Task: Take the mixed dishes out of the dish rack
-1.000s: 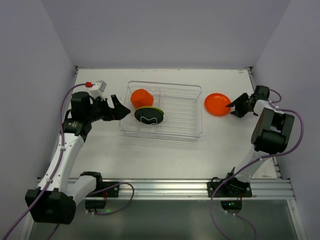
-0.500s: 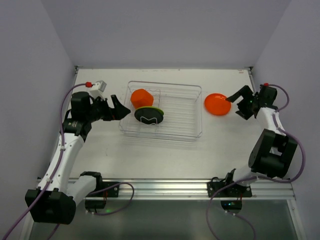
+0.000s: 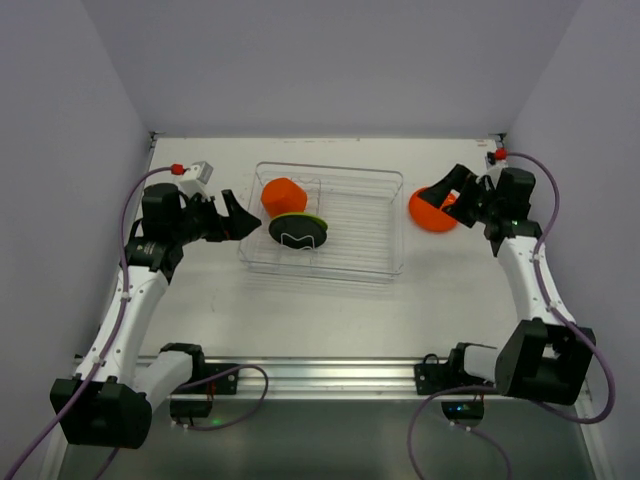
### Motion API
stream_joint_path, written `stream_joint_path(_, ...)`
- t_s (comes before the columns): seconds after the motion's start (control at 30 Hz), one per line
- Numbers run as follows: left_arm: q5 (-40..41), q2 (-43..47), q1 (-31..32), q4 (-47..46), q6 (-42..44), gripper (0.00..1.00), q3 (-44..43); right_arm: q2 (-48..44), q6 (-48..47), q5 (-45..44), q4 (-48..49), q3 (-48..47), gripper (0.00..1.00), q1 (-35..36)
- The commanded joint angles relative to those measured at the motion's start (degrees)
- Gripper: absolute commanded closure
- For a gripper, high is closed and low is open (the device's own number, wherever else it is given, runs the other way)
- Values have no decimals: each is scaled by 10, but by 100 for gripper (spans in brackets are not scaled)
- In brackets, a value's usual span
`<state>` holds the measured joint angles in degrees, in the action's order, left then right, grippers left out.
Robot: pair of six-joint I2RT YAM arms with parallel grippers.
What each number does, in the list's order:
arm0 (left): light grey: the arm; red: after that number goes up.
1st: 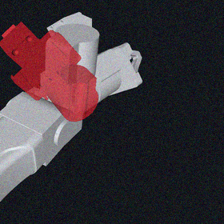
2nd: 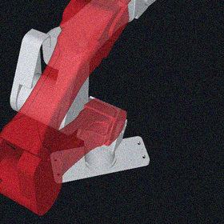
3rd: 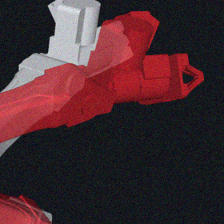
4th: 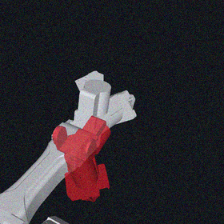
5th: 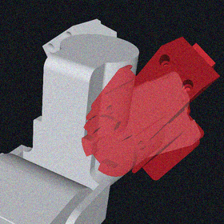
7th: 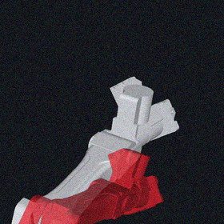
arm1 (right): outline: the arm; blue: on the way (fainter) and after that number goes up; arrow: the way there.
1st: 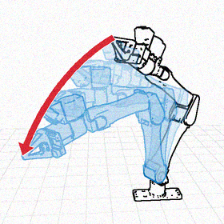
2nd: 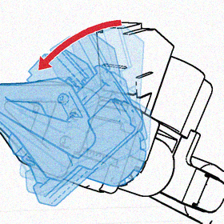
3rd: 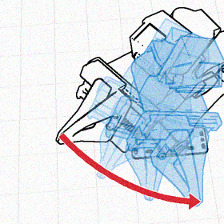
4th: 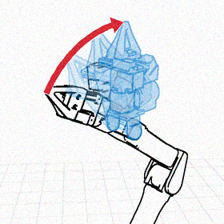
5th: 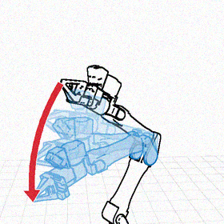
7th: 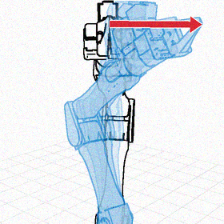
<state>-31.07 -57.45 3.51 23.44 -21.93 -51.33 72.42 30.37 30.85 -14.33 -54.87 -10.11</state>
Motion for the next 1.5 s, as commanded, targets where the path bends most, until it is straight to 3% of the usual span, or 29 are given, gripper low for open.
stream_joint_path(0.0, 1, 8, 4, -14, -1, 0, -23, -40, -41, 43, 33, -7, 1, 39)
stream_joint_path(0.37, 0, 4, 4, -14, -4, 0, -28, -50, -104, 101, 119, -1, 1, 158)
stream_joint_path(0.57, -5, 5, 4, -13, -5, 0, -32, -38, -99, 144, 169, 6, 1, 185)
stream_joint_path(1.0, -14, 9, 4, -9, -11, 0, -44, -61, -116, 140, 156, 15, 1, 225)
stream_joint_path(1.23, -6, 23, 4, -22, -3, 0, -33, -108, -74, 115, 222, 70, 1, 225)
stream_joint_path(1.47, -7, 37, 4, -48, -1, 0, -22, -64, 4, 133, 268, 71, 1, 224)
